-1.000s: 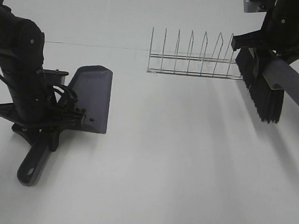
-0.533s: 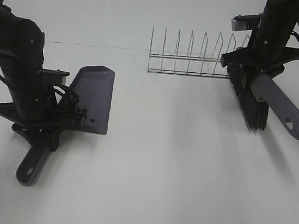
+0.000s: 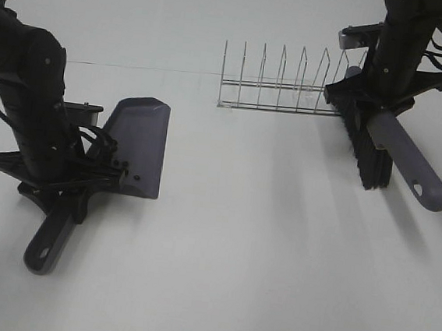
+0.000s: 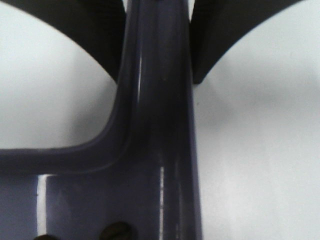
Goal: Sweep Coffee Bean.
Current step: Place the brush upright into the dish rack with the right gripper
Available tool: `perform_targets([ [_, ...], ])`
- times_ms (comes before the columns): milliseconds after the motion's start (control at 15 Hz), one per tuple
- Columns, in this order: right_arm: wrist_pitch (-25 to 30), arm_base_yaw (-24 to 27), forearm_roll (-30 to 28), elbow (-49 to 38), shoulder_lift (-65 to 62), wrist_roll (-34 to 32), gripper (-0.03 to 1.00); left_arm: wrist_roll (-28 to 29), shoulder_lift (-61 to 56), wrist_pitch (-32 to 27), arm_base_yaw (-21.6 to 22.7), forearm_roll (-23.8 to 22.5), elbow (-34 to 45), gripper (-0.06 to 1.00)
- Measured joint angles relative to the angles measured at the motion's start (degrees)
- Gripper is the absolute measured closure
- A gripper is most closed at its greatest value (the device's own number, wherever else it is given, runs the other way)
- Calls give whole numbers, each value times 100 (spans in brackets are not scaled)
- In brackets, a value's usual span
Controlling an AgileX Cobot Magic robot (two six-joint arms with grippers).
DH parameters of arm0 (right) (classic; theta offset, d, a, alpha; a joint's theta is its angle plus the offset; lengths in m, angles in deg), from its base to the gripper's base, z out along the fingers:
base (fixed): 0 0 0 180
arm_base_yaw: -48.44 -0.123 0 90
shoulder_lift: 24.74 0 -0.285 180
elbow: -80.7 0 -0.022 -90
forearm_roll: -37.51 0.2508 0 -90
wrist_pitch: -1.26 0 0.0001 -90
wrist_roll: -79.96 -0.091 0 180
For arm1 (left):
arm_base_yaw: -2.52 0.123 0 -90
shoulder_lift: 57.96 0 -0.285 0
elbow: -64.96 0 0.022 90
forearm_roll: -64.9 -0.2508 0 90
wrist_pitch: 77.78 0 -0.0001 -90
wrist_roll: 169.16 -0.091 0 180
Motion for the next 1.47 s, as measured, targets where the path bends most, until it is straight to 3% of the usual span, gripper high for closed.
perform_targets([
  [133, 52, 0, -63, 0, 0, -6, 70, 0, 0, 0, 0, 0, 0, 63],
  [333, 556, 0, -69, 0, 0, -6, 70, 0, 0, 0, 0, 0, 0, 63],
  [533, 602, 0, -69, 0, -29, -23, 70, 0, 0, 0, 0, 0, 0, 63],
  [1467, -602, 138, 46, 23, -201, -201, 70, -17, 0, 0, 0, 0, 0, 63],
])
